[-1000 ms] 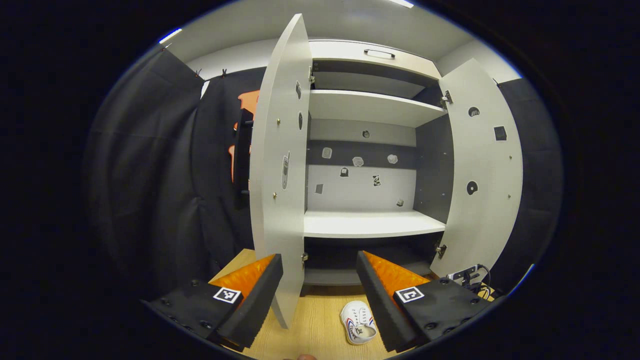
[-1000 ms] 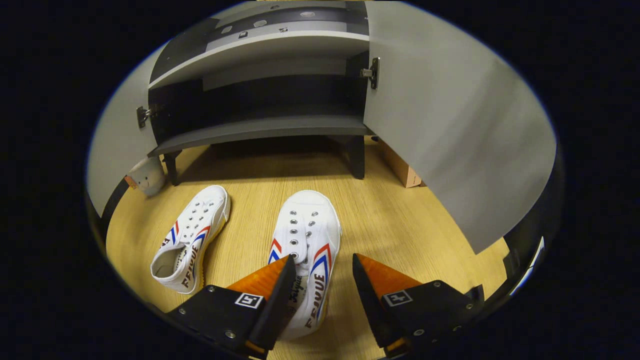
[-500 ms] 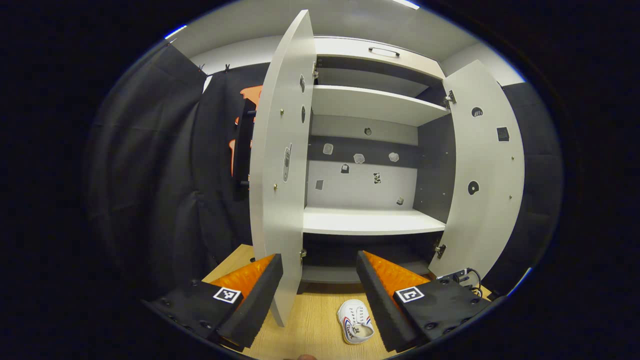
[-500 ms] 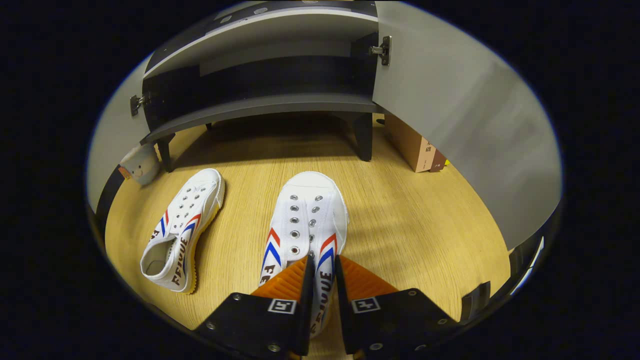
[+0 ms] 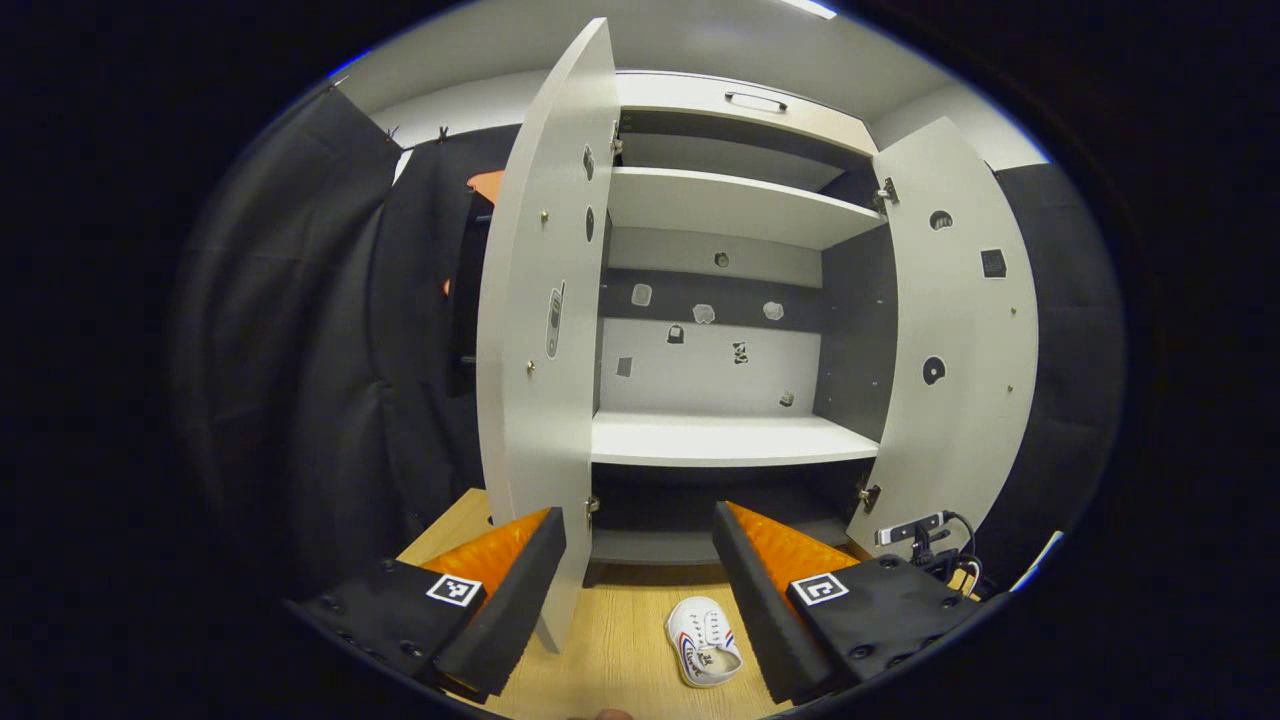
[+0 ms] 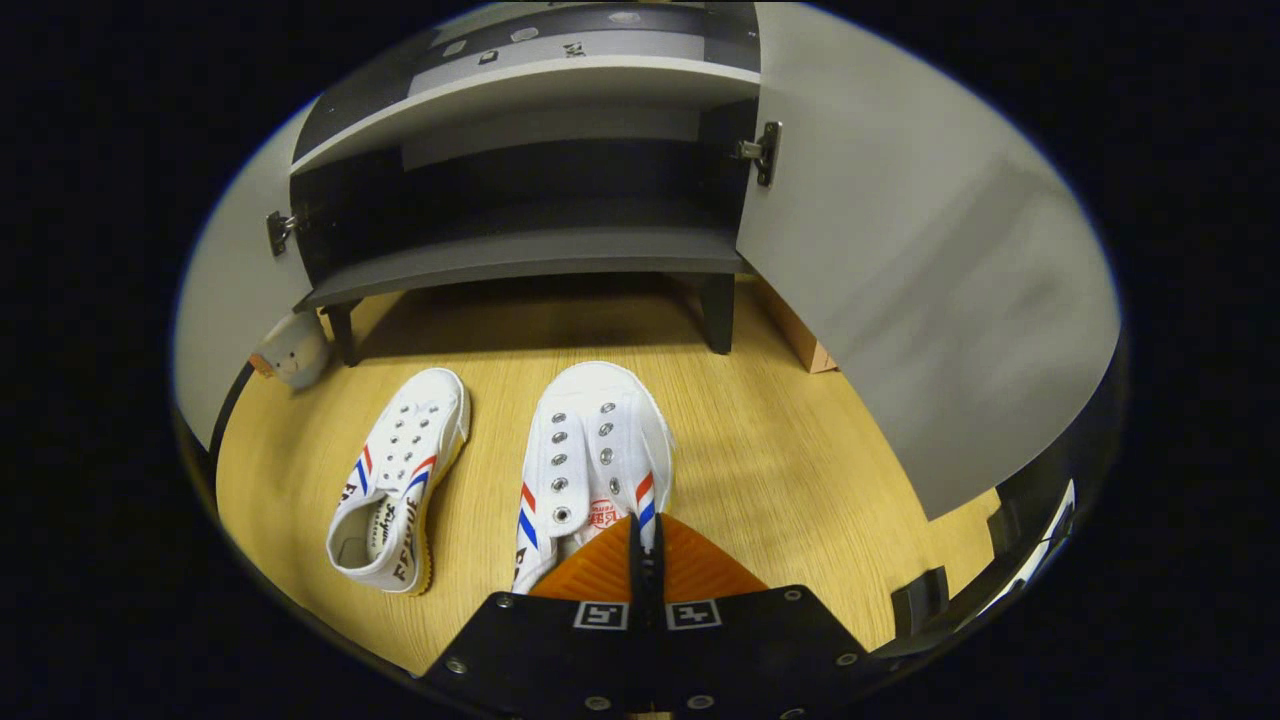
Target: Grab one shoe with the right hand and put it into the shoe cabinet, grab the other shoe with the left hand and put it into the shoe cabinet; then close the right door with the right hand and the left door with the left hand.
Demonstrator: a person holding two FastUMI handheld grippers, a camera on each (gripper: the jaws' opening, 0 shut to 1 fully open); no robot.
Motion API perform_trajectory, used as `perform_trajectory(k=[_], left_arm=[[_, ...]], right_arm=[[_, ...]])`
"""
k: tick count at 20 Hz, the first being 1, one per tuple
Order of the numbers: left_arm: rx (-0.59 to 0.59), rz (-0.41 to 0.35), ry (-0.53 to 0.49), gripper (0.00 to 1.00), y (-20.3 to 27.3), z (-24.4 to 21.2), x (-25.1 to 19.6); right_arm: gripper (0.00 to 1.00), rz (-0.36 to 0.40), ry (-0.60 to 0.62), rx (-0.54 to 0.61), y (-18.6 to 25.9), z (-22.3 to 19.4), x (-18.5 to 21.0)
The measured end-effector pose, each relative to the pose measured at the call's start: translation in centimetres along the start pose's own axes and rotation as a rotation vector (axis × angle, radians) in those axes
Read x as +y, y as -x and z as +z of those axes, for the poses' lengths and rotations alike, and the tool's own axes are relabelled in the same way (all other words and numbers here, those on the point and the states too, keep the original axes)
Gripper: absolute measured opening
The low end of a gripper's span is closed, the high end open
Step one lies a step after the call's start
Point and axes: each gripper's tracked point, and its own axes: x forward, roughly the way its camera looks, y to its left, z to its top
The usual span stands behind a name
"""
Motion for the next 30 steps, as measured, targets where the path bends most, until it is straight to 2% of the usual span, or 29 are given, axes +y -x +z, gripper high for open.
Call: perform_trajectory(k=[5, 18, 19, 25, 30], left_arm=[[-0.006, 0.007, 0.004, 0.96, 0.1, -0.1, 0.2], [0.001, 0.035, 0.0, 0.96, -0.4, -0.7, 1.5], [0.005, 0.034, 0.002, 0.96, -0.4, -0.8, 1.5], [0.007, 0.027, 0.004, 0.96, -0.1, -1.0, 1.2], [0.009, 0.033, -0.017, 0.96, 0.1, -0.9, 1.6]], right_arm=[[0.0, 0.042, -0.01, -0.058, 4.5, 5.0, 1.7], [0.0, 0.182, -0.037, -0.313, 14.4, 24.6, 4.8], [0.0, 0.181, -0.035, -0.329, 16.0, 24.5, 4.4], [0.0, 0.178, -0.034, -0.378, 15.7, 31.9, 4.3], [0.0, 0.162, -0.023, -0.357, 10.4, 37.4, 5.8]])
